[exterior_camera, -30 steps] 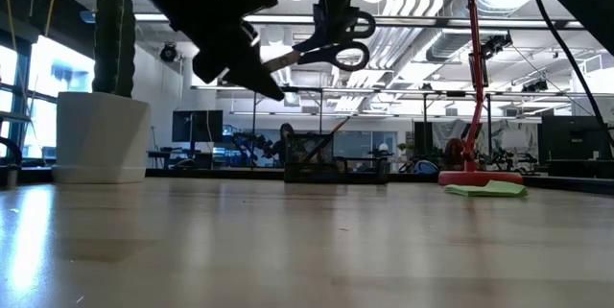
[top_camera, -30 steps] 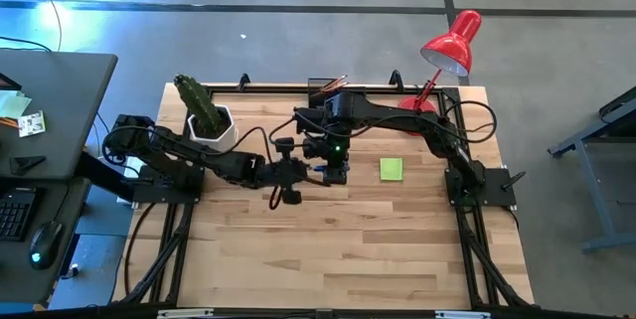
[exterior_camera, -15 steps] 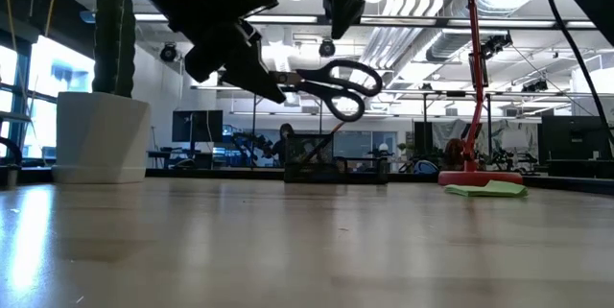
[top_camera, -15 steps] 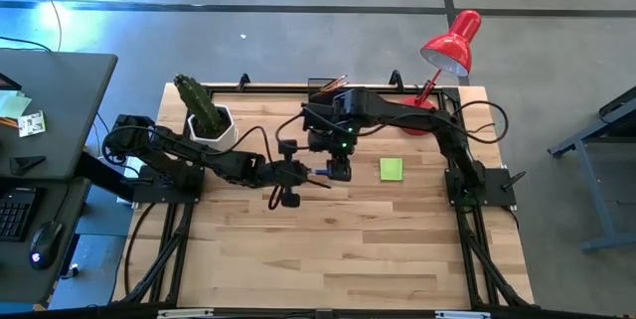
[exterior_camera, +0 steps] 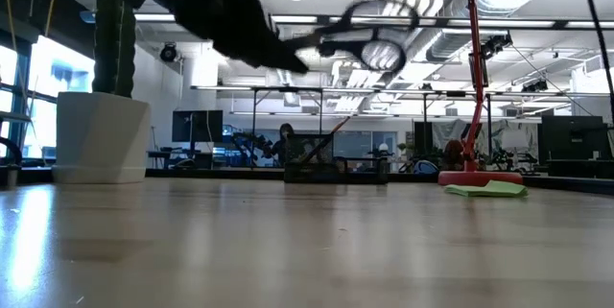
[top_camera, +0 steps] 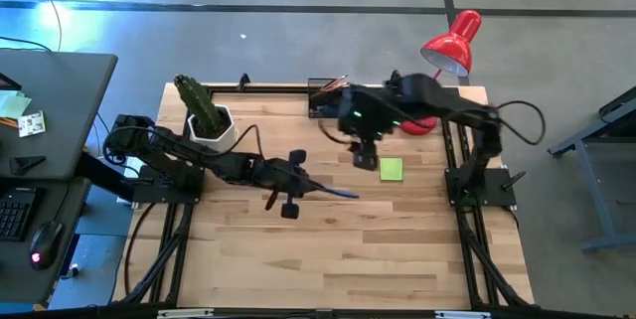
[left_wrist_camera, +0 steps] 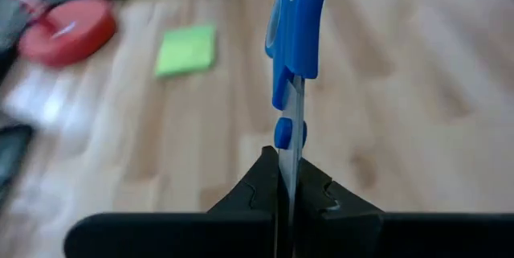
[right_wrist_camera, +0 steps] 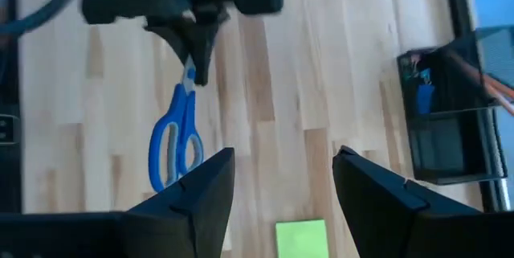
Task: Pick and place office supplies into organizer
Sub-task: Put the blue scissors into the top left section of the desk organizer
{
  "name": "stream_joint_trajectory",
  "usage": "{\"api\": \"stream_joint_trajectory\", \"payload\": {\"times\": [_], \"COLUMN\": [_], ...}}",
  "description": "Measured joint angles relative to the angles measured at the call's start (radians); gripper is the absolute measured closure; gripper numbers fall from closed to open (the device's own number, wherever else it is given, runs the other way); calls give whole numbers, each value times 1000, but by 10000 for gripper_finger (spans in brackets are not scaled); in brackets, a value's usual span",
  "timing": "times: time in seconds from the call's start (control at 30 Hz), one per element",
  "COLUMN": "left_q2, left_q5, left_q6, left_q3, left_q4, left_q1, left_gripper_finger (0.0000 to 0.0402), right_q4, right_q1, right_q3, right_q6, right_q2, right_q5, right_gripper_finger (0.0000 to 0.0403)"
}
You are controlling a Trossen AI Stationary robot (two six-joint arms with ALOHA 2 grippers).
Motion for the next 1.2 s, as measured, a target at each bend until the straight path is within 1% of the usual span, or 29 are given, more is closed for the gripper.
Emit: {"api": "stream_joint_trajectory", "payload": {"times": [0.07, 0.2, 0.37, 0.5, 0.6, 0.77, 0.87, 1.0, 1.1, 1.2], "left_q2": [-5, -6, -6, -6, -7, -7, -7, -61, -93, -101], "left_q5": [68, 179, 298, 370, 388, 389, 389, 392, 387, 386], "left_q6": [-13, -52, -116, -171, -208, -232, -271, -335, -372, -385], "left_q3": [-25, -65, -86, -88, -88, -100, -165, -295, -358, -372], "left_q4": [91, 285, 536, 715, 787, 851, 988, 1189, 1239, 1279], "left_q1": [0, 1, 0, 0, 0, 0, 1, 41, 80, 80], "left_gripper_finger": [401, 401, 401, 401, 401, 401, 401, 401, 401, 401], "right_q4": [1, 20, 71, 79, 112, 203, 201, 165, 271, 428], "right_q1": [50, 186, 352, 418, 450, 499, 526, 568, 594, 590], "right_q3": [0, 0, 0, 0, 0, 0, 0, -1, -68, -218], "right_q6": [36, 91, 131, 189, 217, 197, 200, 241, 218, 181], "right_q2": [-45, -93, -93, -87, -87, -87, -80, -81, -89, -110], "right_q5": [50, 216, 380, 471, 497, 521, 583, 671, 717, 715], "right_gripper_finger": [198, 198, 198, 198, 198, 198, 198, 199, 198, 199]}}
